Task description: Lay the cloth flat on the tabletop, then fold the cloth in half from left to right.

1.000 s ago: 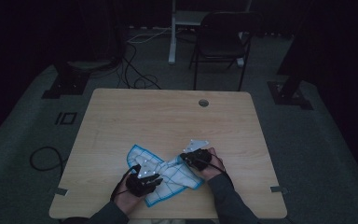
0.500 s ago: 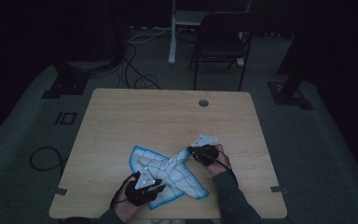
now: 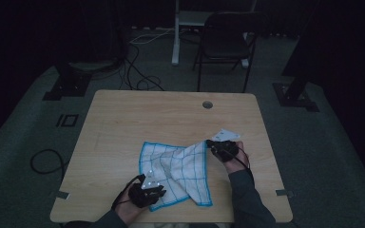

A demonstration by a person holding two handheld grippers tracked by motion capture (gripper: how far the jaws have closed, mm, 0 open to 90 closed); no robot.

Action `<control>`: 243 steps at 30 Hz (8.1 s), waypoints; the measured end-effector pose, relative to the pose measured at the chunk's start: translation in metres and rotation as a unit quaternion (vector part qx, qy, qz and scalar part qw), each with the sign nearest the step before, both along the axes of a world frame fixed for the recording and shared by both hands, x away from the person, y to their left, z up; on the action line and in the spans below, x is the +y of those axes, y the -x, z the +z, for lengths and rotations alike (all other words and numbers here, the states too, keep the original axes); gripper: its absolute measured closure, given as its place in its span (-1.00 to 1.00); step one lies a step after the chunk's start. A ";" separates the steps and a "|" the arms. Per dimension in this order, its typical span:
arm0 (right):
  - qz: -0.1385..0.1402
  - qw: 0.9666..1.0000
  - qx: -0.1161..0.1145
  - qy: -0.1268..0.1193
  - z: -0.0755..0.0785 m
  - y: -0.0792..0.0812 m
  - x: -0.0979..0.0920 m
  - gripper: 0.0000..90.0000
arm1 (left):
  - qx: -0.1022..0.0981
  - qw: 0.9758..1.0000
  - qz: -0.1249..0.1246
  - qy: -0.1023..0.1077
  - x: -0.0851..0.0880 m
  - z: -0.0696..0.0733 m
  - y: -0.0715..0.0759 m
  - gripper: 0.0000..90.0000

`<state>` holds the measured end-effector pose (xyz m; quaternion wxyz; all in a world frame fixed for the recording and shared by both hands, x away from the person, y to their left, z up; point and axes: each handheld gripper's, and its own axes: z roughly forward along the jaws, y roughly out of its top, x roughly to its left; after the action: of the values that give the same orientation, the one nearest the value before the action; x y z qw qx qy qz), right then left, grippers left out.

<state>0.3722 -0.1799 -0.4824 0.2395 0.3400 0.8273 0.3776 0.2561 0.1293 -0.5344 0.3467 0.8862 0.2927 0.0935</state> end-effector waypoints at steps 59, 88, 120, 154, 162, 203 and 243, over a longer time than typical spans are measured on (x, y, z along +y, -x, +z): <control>-0.018 0.997 0.076 -0.005 -0.059 0.036 -0.002 0.61 | -0.012 0.986 0.168 -0.018 0.009 0.003 -0.188 0.67; -0.037 0.997 0.061 -0.003 -0.060 0.004 0.001 0.45 | -0.025 0.983 0.182 -0.013 0.019 0.005 -0.194 0.47; -0.074 0.996 0.053 -0.005 -0.050 0.037 -0.038 0.21 | -0.031 0.982 0.180 0.047 0.074 0.022 -0.111 0.26; -0.077 0.995 0.061 -0.021 -0.056 0.039 -0.039 0.20 | -0.013 0.978 0.201 0.061 0.056 -0.005 -0.093 0.20; -0.074 0.995 0.058 -0.018 -0.057 0.040 -0.038 0.20 | -0.022 0.979 0.200 0.040 0.045 -0.007 -0.104 0.18; -0.062 0.996 0.056 -0.020 -0.060 0.040 -0.031 0.20 | -0.001 0.981 0.189 0.054 0.060 -0.006 -0.114 0.90; -0.069 0.996 0.056 -0.017 -0.060 0.040 -0.035 0.20 | -0.036 0.981 0.142 0.128 0.040 0.046 -0.112 0.91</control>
<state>0.3322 -0.2144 -0.5421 0.2124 0.4208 0.8073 0.3550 0.3685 0.1691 -0.4883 0.4509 0.7800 0.4122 0.1354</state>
